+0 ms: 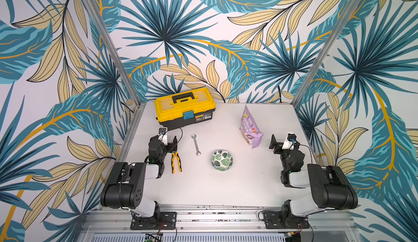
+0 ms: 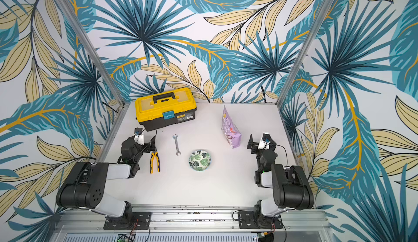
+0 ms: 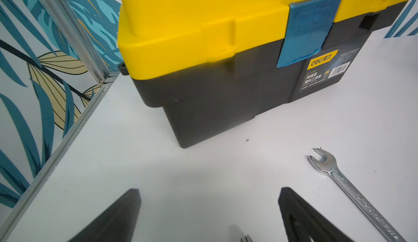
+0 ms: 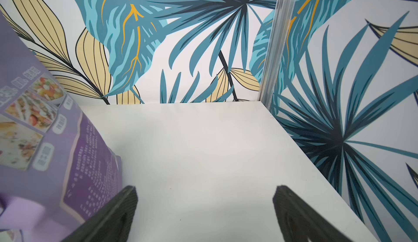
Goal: Pour the oats into the breakfast bowl
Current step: Adjust the oats bag at the center of the board.
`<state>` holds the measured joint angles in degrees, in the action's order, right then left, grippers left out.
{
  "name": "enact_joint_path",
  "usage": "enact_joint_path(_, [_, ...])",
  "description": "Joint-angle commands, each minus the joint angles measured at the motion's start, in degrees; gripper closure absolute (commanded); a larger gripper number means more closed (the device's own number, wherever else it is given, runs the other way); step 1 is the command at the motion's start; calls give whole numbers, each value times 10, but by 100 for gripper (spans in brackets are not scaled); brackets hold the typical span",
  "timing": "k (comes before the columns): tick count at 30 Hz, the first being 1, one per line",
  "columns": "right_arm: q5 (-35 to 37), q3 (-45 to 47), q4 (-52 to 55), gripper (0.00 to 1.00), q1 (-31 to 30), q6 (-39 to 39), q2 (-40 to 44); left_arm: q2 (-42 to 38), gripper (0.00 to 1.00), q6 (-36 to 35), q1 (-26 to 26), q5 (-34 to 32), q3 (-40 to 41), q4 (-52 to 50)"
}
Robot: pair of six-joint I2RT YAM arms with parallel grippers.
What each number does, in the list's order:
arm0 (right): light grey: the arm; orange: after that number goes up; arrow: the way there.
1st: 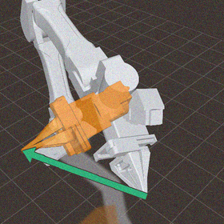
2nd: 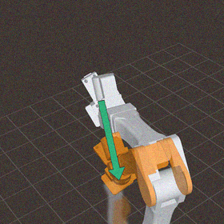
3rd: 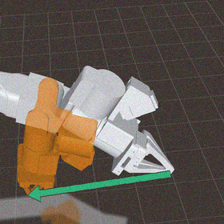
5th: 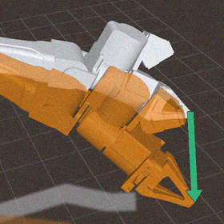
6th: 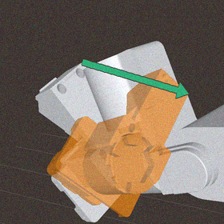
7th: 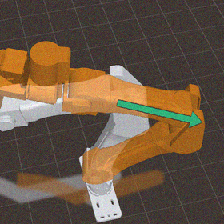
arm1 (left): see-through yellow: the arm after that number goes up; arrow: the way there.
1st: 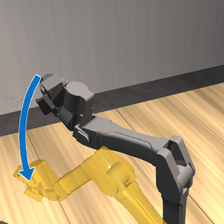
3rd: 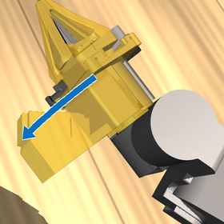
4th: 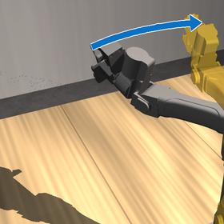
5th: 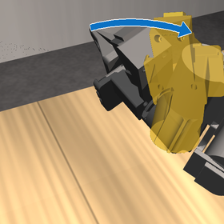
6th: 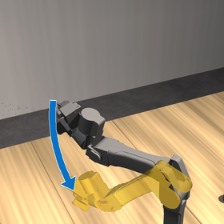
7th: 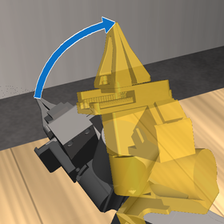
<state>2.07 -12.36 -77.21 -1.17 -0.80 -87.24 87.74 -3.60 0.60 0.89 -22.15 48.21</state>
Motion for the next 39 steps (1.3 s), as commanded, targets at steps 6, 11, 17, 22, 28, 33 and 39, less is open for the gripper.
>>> enact_joint_path(6, [-5,-2,2,1,1,8,-1,-4,0,0,1,1,-9,0])
enact_joint_path(11, [-6,-2,2,1,2,8,0,-4,0,1,2,1,-10,0])
enact_joint_path(17, [1,-66,222,1,2,31,89,-60,0,20,2,-44,-41,-98])
enact_joint_path(22, [-26,-166,456,1,3,110,151,-159,0,208,0,-48,-200,-472])
enact_joint_path(28, [-103,-269,603,1,25,161,109,-158,0,343,58,83,-255,-530])
enact_joint_path(33, [-186,-311,637,1,53,187,62,-81,0,369,167,111,-346,-591])
enact_joint_path(39, [-332,-356,632,1,79,254,-14,107,12,328,285,142,-551,-716])
